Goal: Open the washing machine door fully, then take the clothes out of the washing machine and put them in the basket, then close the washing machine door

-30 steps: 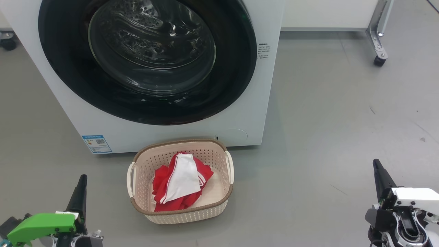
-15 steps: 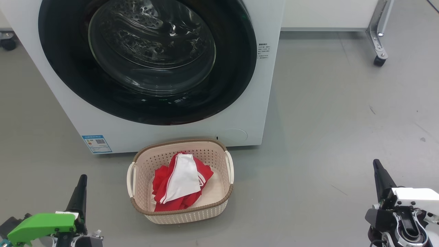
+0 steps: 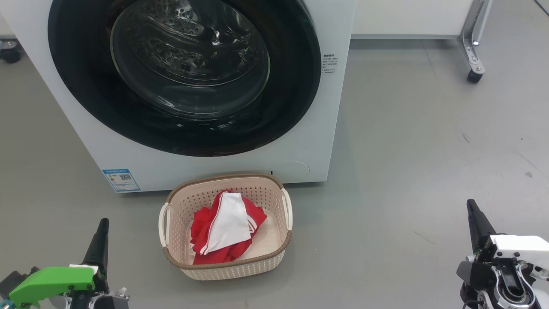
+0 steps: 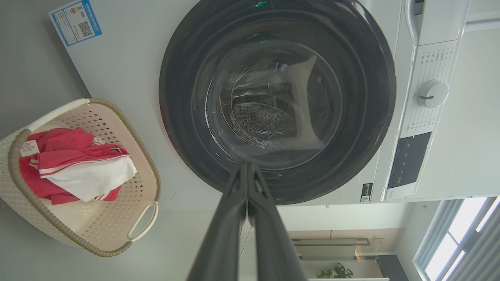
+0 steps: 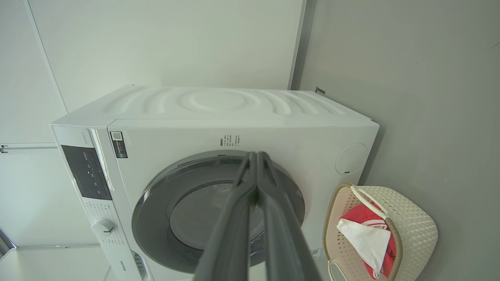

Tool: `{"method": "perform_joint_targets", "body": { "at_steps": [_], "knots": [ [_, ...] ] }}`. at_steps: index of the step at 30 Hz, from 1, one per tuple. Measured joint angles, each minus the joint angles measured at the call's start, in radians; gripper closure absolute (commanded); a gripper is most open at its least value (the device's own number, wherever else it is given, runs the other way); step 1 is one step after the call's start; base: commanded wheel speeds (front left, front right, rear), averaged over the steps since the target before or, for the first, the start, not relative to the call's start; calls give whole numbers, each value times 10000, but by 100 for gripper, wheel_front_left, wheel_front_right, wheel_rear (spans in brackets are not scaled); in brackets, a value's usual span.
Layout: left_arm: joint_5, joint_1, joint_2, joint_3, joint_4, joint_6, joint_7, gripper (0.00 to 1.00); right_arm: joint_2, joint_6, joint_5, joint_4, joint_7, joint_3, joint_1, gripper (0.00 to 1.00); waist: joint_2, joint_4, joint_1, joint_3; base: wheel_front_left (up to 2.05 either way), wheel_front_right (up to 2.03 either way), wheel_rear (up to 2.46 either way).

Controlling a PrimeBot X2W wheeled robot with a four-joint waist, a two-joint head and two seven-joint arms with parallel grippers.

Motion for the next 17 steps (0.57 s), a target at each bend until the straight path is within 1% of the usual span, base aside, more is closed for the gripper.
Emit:
{"method": "perform_joint_targets", "body": {
  "at_steps": [17],
  "knots": [
    [0, -1, 0, 0, 0, 0, 0, 100, 2, 0, -2, 4, 2, -19, -5, 100, 0, 0, 0, 0, 0, 0, 0]
  ]
}}
